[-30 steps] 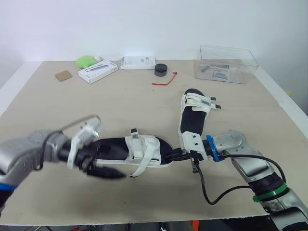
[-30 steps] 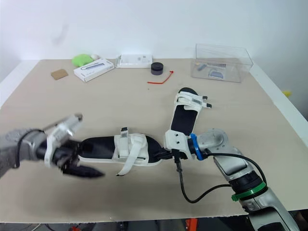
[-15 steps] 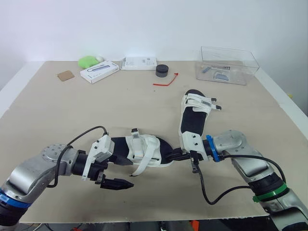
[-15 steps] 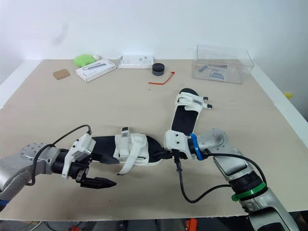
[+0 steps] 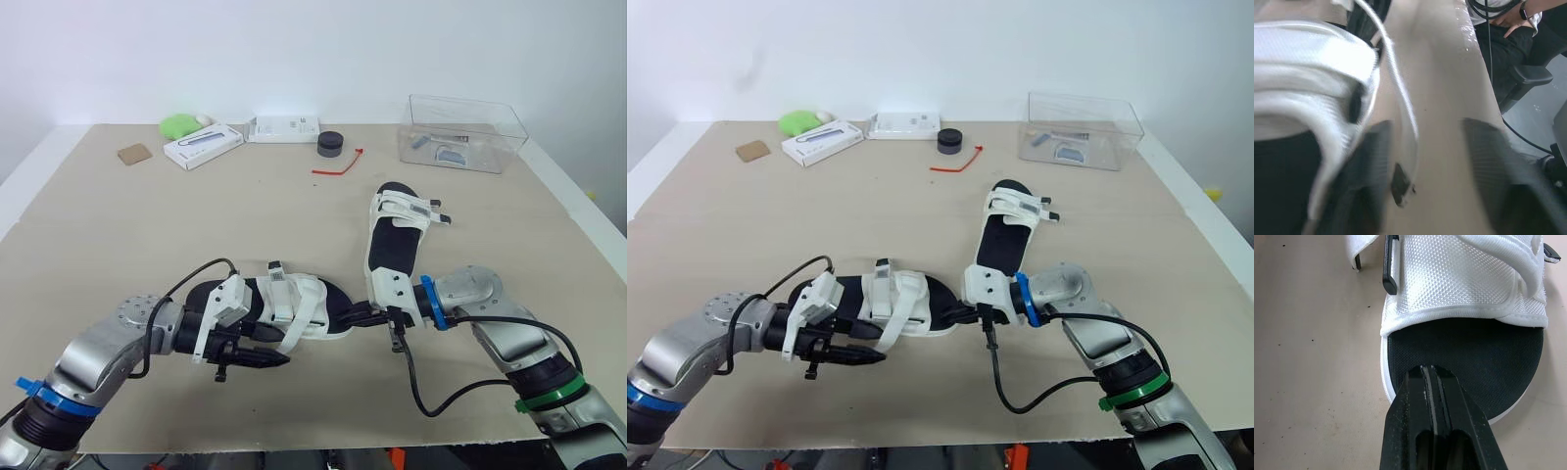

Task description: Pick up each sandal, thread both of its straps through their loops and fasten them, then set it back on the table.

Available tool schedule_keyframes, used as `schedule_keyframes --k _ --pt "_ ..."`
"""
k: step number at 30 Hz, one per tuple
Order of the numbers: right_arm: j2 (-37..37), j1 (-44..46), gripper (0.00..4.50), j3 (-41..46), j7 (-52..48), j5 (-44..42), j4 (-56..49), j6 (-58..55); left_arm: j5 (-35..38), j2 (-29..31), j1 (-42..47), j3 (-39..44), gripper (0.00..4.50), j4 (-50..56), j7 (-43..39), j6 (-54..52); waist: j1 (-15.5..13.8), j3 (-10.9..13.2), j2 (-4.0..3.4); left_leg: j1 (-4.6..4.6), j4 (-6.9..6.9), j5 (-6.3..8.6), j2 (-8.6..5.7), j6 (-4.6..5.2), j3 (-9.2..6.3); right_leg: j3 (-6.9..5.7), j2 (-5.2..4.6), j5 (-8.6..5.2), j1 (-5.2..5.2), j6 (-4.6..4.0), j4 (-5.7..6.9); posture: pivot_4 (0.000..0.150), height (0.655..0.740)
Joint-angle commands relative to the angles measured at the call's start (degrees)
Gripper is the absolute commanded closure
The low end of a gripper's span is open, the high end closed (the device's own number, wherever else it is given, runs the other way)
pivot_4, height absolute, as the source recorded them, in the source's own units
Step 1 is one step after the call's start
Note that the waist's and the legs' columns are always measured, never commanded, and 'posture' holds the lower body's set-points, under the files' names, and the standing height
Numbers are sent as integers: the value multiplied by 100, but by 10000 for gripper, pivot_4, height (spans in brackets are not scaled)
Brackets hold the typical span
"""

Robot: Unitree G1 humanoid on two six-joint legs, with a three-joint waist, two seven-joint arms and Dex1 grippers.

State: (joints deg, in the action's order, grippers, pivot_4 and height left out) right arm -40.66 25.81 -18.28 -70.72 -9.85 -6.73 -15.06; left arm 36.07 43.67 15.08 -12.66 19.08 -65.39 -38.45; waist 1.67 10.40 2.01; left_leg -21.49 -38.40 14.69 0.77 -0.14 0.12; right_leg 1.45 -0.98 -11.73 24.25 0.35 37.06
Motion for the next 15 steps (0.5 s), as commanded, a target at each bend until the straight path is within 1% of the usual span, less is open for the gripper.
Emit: schedule_keyframes --k 1,2,6,7,9,11,13,15 --pt "-17 -33 45000 -55 48 139 24 -73 187 -64 134 6 43264 57 24 -399 2 0 0 0 0 0 0 1 -1 0 0 0 0 1 0 1500 7400" --pt "-18 -32 45000 -54 48 139 24 -73 212 -71 163 -4 44196 81 34 -516 2 0 0 0 0 1 1 1 -1 0 0 0 1 1 0 1500 7400" --pt "-24 -19 45000 -46 54 146 41 -69 236 -56 210 -66 44196 161 -71 -703 2 0 0 0 0 1 1 1 -2 0 0 1 0 1 0 1500 7400" --pt "-27 -21 45000 -41 60 146 36 -72 399 -55 229 7 44196 172 -111 -865 2 0 0 0 0 1 1 1 -2 0 0 1 0 1 0 1500 7400" --pt "-36 -30 45000 -28 66 138 18 -85 806 -43 304 206 44196 164 -188 -1243 2 0 0 0 0 1 1 1 -2 0 0 1 0 1 0 1500 7400" --pt "-52 -50 45000 -17 70 138 2 -83 1478 -51 518 542 44196 18 -203 -1855 2 1 2 0 0 1 2 1 -3 0 -1 1 0 1 0 1500 7400" --pt "-72 -71 45000 2 76 135 -15 -89 2363 -159 951 1026 44196 -414 -119 -2564 -2 2 3 -3 -2 0 3 1 -5 -6 0 1 0 1 0 1500 7400" --pt "-88 -76 45000 16 72 132 -21 -89 2973 -335 1413 1402 44196 -831 111 -3025 -3 2 3 -4 -5 -1 0 2 -9 -15 3 1 -1 2 1 1500 7400"
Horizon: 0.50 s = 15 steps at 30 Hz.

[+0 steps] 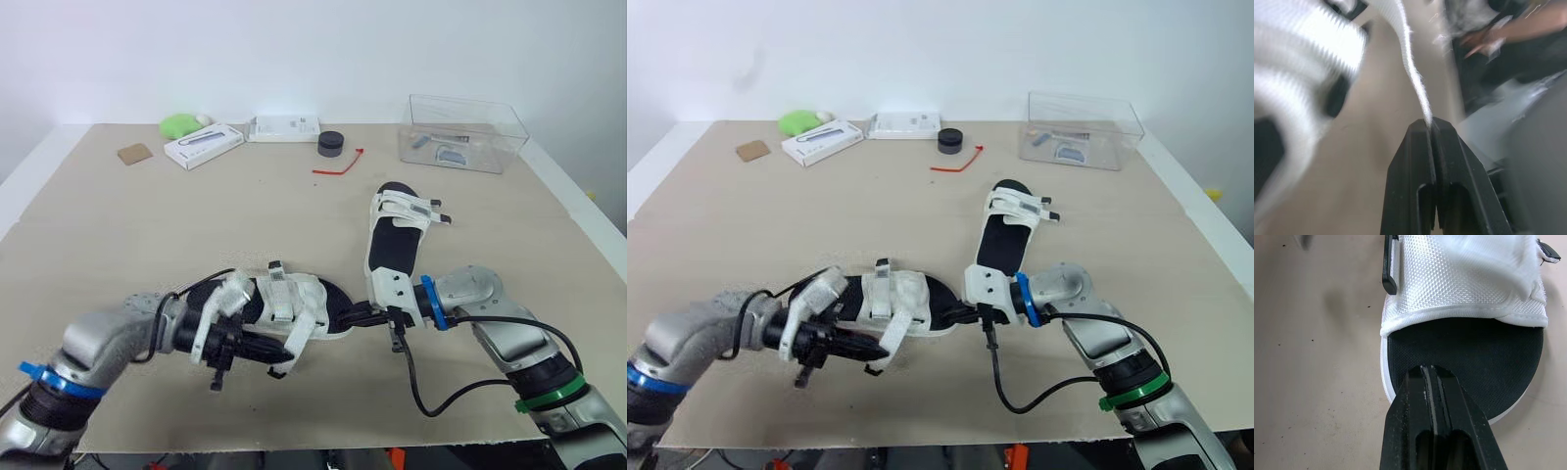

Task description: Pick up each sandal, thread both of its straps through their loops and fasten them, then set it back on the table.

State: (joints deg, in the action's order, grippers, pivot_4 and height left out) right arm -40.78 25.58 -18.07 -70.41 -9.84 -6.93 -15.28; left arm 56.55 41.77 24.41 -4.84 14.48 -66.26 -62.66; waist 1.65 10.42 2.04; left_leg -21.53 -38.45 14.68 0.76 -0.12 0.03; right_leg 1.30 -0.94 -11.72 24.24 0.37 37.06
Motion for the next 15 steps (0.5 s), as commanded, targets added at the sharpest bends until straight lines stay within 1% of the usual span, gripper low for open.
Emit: schedule_keyframes --k 1,3,5,9,11,15 --pt "-79 -48 45000 0 41 129 5 -69 1011 -293 693 762 44196 -543 406 -643 -3 0 0 1 -1 0 -1 0 -1 -1 0 1 -2 1 0 1500 7400" --pt "-86 -29 45000 8 46 132 19 -69 922 -736 1160 1001 44196 -994 1047 -523 -12 0 -1 2 0 0 -3 0 -3 -2 0 2 -4 3 0 1500 7400" --pt "-84 -8 45000 13 54 139 41 -64 645 -1020 1402 991 44196 -1184 1410 -326 -20 0 -1 1 2 0 -4 0 -3 3 0 1 -4 3 -2 1500 7400" --pt "-73 11 45000 8 70 148 56 -63 42 -1443 1196 365 44196 -913 1610 -31 -3 0 6 3 6 3 -9 -5 -6 25 -6 3 -2 5 -4 1500 7400" --pt "-67 4 45000 18 95 148 32 -84 -117 -1594 1034 170 44196 -813 1727 9 -3 0 6 3 5 4 -8 -7 -5 29 -8 3 -2 6 -4 1500 7400" --pt "-122 -93 45000 68 141 120 -82 -139 -308 -1578 747 -27 44196 -573 1702 31 -10 0 7 4 3 3 -7 -8 -4 32 -7 7 -2 10 -4 1500 7400"
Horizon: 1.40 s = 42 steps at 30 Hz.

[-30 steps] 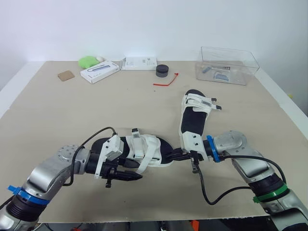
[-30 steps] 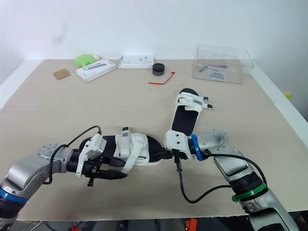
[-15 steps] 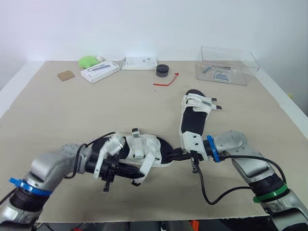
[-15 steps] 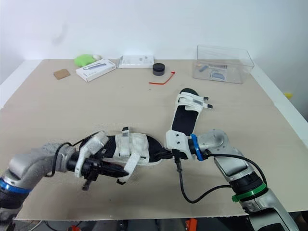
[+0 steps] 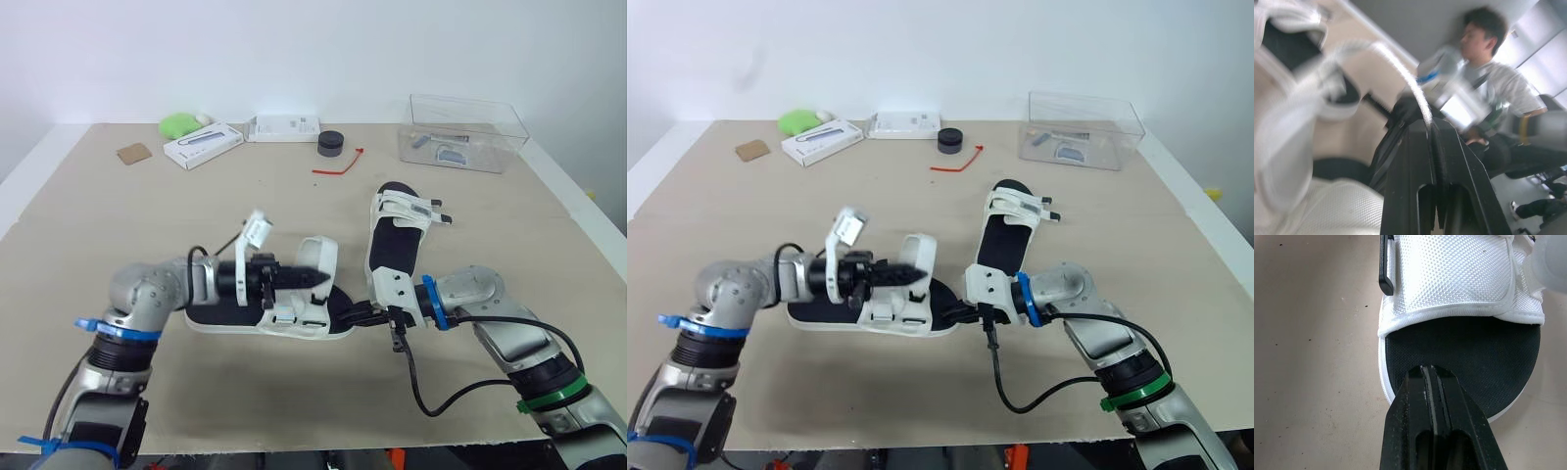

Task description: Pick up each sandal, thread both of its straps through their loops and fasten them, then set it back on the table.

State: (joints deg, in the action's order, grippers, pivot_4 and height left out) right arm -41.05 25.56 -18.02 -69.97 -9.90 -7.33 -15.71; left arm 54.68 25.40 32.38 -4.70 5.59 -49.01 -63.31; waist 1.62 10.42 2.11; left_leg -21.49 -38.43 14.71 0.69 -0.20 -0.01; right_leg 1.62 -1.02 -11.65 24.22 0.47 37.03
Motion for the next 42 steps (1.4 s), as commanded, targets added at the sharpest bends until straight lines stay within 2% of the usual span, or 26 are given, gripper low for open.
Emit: schedule_keyframes --k 1,12,23,31,42 --pt "-119 -126 45000 70 99 122 -67 -96 -125 79 -71 -45 44196 331 -20 37 -14 0 0 1 0 -1 -1 -1 0 -2 0 1 0 0 1 1500 7400" --pt "-123 -123 45000 63 97 140 -62 -92 -150 135 -115 -51 44196 365 20 -219 -22 0 0 -2 0 -1 -4 -1 1 -2 -5 0 -1 1 -2 1500 7400" --pt "-86 -126 45000 31 111 159 -55 -55 -12 -49 -179 -115 44196 531 171 -696 -27 0 0 -2 0 -1 -5 -1 0 -2 -8 0 -1 3 -2 1500 7400" --pt "-77 -139 45000 21 129 169 -68 -48 166 -283 156 167 44196 170 303 -1027 -30 -1 1 -2 -1 -1 -6 -1 0 -3 -10 -1 -3 5 -3 1500 7400" --pt "-79 -179 45000 18 165 158 -102 -71 189 -288 196 170 44196 222 258 -1287 -30 -1 1 -2 -1 -1 -6 -1 -1 -3 -9 0 -2 6 -3 1500 7400"
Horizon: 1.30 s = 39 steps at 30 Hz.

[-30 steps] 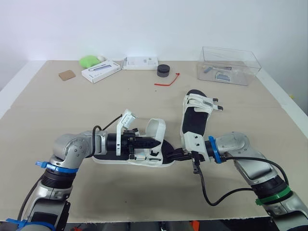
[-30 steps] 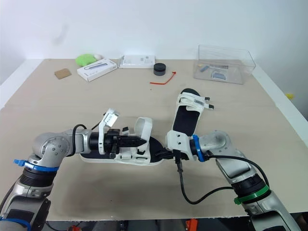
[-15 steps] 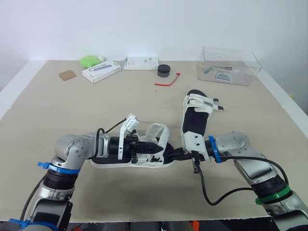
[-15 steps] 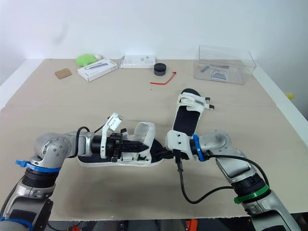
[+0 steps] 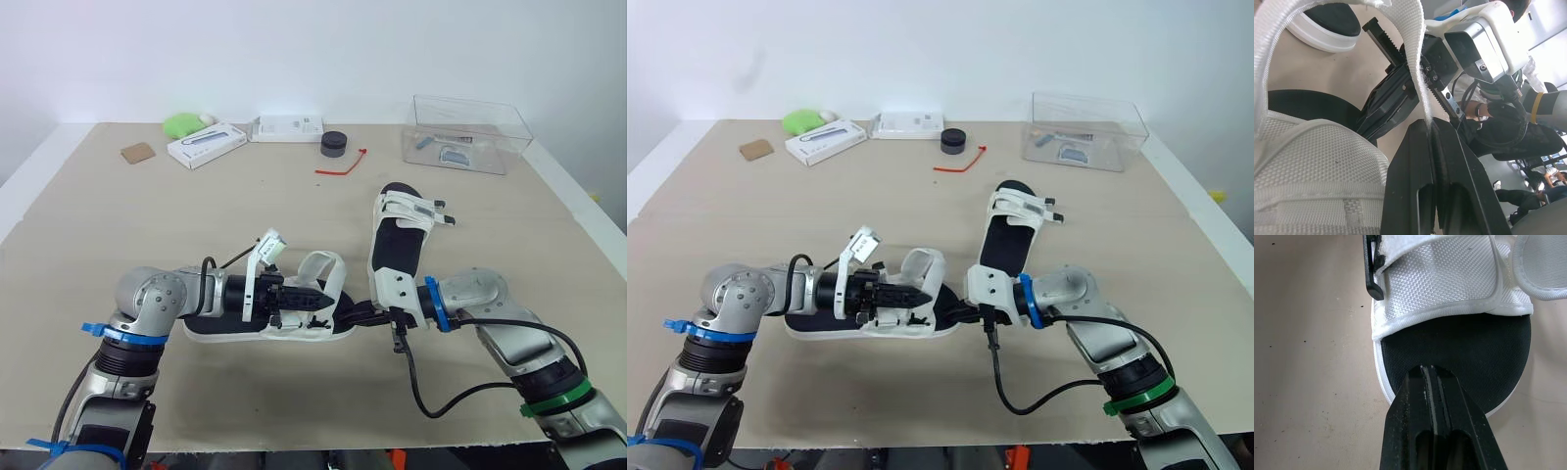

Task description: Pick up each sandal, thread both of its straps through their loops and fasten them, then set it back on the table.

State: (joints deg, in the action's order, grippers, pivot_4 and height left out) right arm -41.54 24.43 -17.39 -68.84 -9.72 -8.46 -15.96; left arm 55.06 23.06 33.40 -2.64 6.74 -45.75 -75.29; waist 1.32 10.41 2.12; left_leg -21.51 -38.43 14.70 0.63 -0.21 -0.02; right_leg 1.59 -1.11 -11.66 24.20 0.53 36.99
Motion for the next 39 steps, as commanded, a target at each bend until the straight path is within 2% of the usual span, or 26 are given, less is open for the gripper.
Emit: schedule_keyframes --k 1,6,10,19,32,39 --pt "-28 -61 45000 -46 52 140 16 -46 168 -63 100 -30 44196 104 -79 -108 0 0 0 0 0 0 0 0 0 0 0 0 0 0 0 1500 7400" --pt "-18 -33 45000 -47 58 144 40 -47 -2 102 97 -251 44196 155 -227 -90 0 0 0 0 0 0 0 0 0 0 0 0 0 0 0 1500 7400" --pt "-7 -27 45000 -53 66 144 45 -46 -595 418 -44 -672 44196 177 -414 550 0 -1 -1 1 1 0 0 0 1 1 2 -1 0 -1 -1 1500 7400" --pt "-7 8 45000 -73 55 151 83 -19 -1312 554 -9 -998 44196 -147 -674 1428 0 -2 0 3 0 0 0 0 2 0 2 -1 -2 -2 0 1500 7400" --pt "-58 13 45000 -55 18 146 92 -21 -1258 543 -66 -897 44196 183 -1086 1692 0 -1 0 2 1 0 2 0 0 -2 2 -1 -1 -2 0 1500 7400" --pt "-54 34 45000 -59 2 150 97 -23 -1611 612 -207 -1201 44196 245 -1194 2008 1 -1 0 1 2 0 2 0 1 -2 3 -2 0 -3 -1 1500 7400"
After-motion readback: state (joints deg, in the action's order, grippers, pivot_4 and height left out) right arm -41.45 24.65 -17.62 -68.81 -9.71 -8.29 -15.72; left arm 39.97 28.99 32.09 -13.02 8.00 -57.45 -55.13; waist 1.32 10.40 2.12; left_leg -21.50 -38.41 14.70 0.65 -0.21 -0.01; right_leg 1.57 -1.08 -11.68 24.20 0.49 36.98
